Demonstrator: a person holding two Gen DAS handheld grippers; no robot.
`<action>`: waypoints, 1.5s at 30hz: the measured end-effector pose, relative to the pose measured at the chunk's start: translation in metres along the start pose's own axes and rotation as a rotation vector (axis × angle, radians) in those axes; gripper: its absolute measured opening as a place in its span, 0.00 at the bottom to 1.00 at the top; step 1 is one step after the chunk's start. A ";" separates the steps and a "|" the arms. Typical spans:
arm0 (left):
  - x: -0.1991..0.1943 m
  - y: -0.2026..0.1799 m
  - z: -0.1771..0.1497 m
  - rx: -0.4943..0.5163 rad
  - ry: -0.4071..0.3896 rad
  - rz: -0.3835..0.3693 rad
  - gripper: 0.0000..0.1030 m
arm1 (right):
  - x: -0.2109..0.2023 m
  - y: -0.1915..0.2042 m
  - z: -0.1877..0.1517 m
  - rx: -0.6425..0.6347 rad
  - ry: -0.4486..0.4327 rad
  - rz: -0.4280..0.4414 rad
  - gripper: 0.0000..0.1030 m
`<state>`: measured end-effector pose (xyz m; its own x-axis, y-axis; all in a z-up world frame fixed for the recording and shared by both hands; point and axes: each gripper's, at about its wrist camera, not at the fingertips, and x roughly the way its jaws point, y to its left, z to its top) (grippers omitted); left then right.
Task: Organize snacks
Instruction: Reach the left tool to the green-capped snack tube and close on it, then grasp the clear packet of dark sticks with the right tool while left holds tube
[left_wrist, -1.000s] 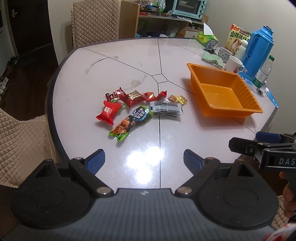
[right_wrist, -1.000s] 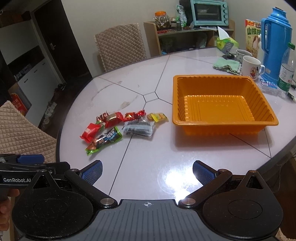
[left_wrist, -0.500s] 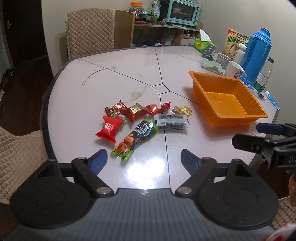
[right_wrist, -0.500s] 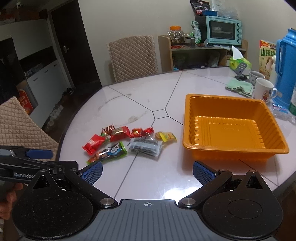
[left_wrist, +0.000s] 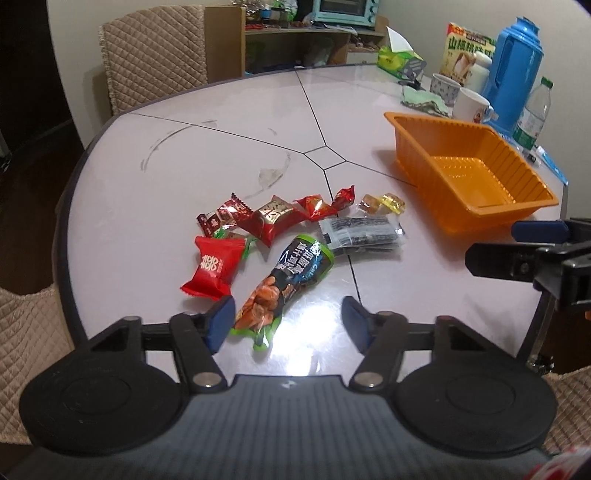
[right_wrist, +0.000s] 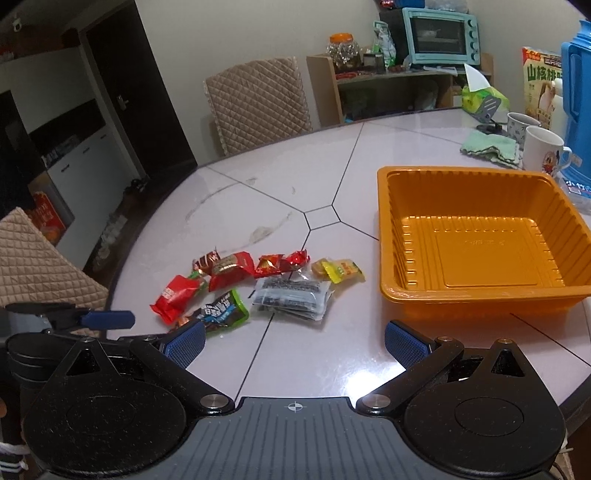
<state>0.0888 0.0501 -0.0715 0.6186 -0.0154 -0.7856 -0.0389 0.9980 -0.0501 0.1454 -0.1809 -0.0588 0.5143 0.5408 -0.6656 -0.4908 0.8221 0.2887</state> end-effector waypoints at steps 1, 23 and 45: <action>0.004 0.001 0.001 0.006 0.001 0.000 0.55 | 0.003 0.000 0.000 -0.003 0.004 -0.001 1.00; 0.072 0.006 0.021 0.135 0.096 -0.071 0.42 | 0.042 -0.012 0.013 0.019 0.043 -0.027 0.91; 0.049 0.009 0.005 -0.020 0.041 -0.016 0.26 | 0.063 -0.008 0.029 -0.115 0.065 0.064 0.90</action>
<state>0.1230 0.0590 -0.1071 0.5866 -0.0341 -0.8091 -0.0455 0.9961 -0.0750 0.2018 -0.1489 -0.0832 0.4348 0.5758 -0.6924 -0.6003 0.7584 0.2537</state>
